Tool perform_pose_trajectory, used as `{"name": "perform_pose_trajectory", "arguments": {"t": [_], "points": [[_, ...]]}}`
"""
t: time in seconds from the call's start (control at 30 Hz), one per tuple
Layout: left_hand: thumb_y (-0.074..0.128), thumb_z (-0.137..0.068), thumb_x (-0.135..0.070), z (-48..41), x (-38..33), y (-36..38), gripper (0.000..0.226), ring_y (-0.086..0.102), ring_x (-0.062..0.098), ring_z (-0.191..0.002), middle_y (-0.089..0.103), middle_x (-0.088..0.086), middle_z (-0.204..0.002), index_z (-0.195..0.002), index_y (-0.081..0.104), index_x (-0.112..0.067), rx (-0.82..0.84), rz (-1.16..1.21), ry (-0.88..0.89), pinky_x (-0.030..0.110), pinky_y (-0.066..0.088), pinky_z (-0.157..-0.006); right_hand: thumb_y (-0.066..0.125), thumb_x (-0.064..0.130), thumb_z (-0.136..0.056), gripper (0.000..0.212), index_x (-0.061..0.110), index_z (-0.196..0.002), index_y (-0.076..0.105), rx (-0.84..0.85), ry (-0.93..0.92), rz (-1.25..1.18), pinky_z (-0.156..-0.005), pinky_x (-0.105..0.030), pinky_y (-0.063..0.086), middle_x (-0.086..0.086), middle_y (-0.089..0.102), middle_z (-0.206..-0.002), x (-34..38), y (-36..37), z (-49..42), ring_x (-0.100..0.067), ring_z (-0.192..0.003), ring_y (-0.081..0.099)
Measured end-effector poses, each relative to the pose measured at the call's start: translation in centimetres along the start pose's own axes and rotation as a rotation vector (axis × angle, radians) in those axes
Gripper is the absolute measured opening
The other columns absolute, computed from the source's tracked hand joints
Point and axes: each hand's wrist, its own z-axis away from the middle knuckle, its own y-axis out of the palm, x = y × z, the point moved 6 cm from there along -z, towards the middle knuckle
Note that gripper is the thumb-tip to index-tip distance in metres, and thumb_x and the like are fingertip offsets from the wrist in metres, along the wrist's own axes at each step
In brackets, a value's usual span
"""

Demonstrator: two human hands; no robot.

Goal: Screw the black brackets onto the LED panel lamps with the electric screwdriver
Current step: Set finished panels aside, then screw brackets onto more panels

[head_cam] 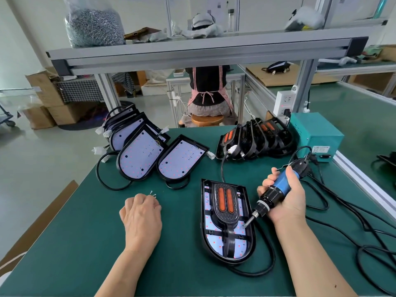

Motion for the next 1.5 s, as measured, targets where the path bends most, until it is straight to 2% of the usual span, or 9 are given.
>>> {"name": "perform_pose_trajectory", "arguments": {"t": [0.17, 0.4, 0.5, 0.6, 0.7, 0.83, 1.0, 1.1, 1.5], "points": [[0.058, -0.095, -0.009, 0.0, -0.4, -0.1, 0.013, 0.036, 0.023, -0.092, 0.052, -0.001, -0.092, -0.083, 0.062, -0.012, -0.028, 0.017, 0.034, 0.033, 0.025, -0.085, 0.061, 0.041, -0.096, 0.028, 0.014, -0.098, 0.057, 0.0, 0.003, -0.001, -0.059, -0.023, 0.035, 0.004, 0.052, -0.072, -0.1, -0.1, 0.0, -0.009, -0.056, 0.049], [0.052, -0.098, -0.003, 0.9, -2.3, -2.5, 0.012, 0.055, 0.025, -0.081, 0.057, -0.003, -0.085, -0.096, 0.052, -0.014, -0.123, 0.434, 0.028, 0.044, 0.045, -0.078, 0.061, 0.041, -0.096, 0.026, 0.015, -0.101, 0.058, -0.033, -0.009, -0.021, -0.061, -0.024, 0.032, 0.007, 0.052, -0.071, 0.1, 0.4, 0.8, -0.008, -0.055, 0.049], [0.052, -0.1, -0.007, 0.9, -3.7, -3.4, 0.023, 0.061, 0.004, -0.084, 0.061, -0.003, -0.093, -0.117, 0.06, -0.019, -0.076, 0.639, -0.043, 0.034, 0.047, -0.077, 0.061, 0.041, -0.096, 0.024, 0.017, -0.101, 0.058, -0.076, -0.015, -0.074, -0.059, -0.023, 0.03, 0.008, 0.05, -0.073, 0.3, 0.8, 1.3, -0.007, -0.056, 0.048], [0.059, -0.098, -0.012, 1.0, -6.1, -4.1, 0.027, 0.058, 0.0, -0.066, 0.067, -0.001, -0.08, -0.095, 0.074, -0.035, 0.112, 0.819, -0.036, 0.017, 0.046, -0.066, 0.062, 0.04, -0.095, 0.024, 0.018, -0.102, 0.056, -0.102, -0.054, -0.093, -0.058, -0.023, 0.031, 0.008, 0.05, -0.076, 1.2, 1.5, 2.0, -0.007, -0.059, 0.049], [0.07, -0.091, -0.017, 1.8, -8.7, -4.2, 0.018, 0.049, 0.009, -0.052, 0.066, 0.004, -0.058, -0.08, 0.077, -0.029, 0.29, 0.977, -0.03, 0.014, 0.042, -0.052, 0.062, 0.038, -0.095, 0.022, 0.018, -0.101, 0.055, -0.09, -0.105, -0.102, -0.056, -0.022, 0.032, 0.011, 0.054, -0.07, 2.5, 2.4, 3.1, -0.006, -0.057, 0.051], [0.075, -0.086, -0.013, 3.0, -10.4, -3.5, 0.018, 0.046, 0.012, -0.04, 0.059, 0.003, -0.054, -0.068, 0.071, -0.015, 0.38, 1.146, -0.13, 0.013, 0.035, -0.042, 0.063, 0.037, -0.095, 0.02, 0.018, -0.099, 0.055, -0.069, -0.156, -0.106, -0.057, -0.022, 0.031, 0.011, 0.055, -0.067, 3.7, 3.7, 4.7, -0.007, -0.056, 0.051], [0.074, -0.08, -0.017, 4.3, -12.5, -3.4, 0.006, 0.071, 0.018, -0.064, 0.073, 0.014, -0.073, -0.078, 0.078, -0.013, 0.517, 1.353, -0.176, 0.018, 0.052, -0.056, 0.063, 0.035, -0.095, 0.019, 0.019, -0.1, 0.055, -0.075, -0.198, -0.09, -0.058, -0.022, 0.03, 0.009, 0.053, -0.068, 4.1, 5.0, 6.4, -0.007, -0.055, 0.05], [0.06, -0.095, -0.002, 4.7, -12.9, -3.1, 0.016, 0.076, 0.026, -0.084, 0.076, 0.02, -0.089, -0.093, 0.076, -0.005, 0.589, 1.401, -0.196, 0.02, 0.057, -0.067, 0.064, 0.034, -0.095, 0.017, 0.019, -0.097, 0.055, -0.091, -0.232, -0.084, -0.059, -0.023, 0.031, 0.008, 0.053, -0.068, 4.4, 5.7, 7.2, -0.008, -0.055, 0.05], [0.061, -0.092, 0.007, 5.9, -13.5, -2.2, 0.01, 0.076, 0.028, -0.082, 0.075, 0.021, -0.084, -0.093, 0.069, 0.001, 0.647, 1.351, -0.242, 0.02, 0.056, -0.064, 0.07, 0.032, -0.091, 0.023, 0.02, -0.103, 0.053, -0.155, -0.374, -0.026, -0.047, -0.016, 0.042, 0.008, 0.056, -0.064, 4.8, 7.1, 8.9, -0.008, -0.057, 0.053]]}}
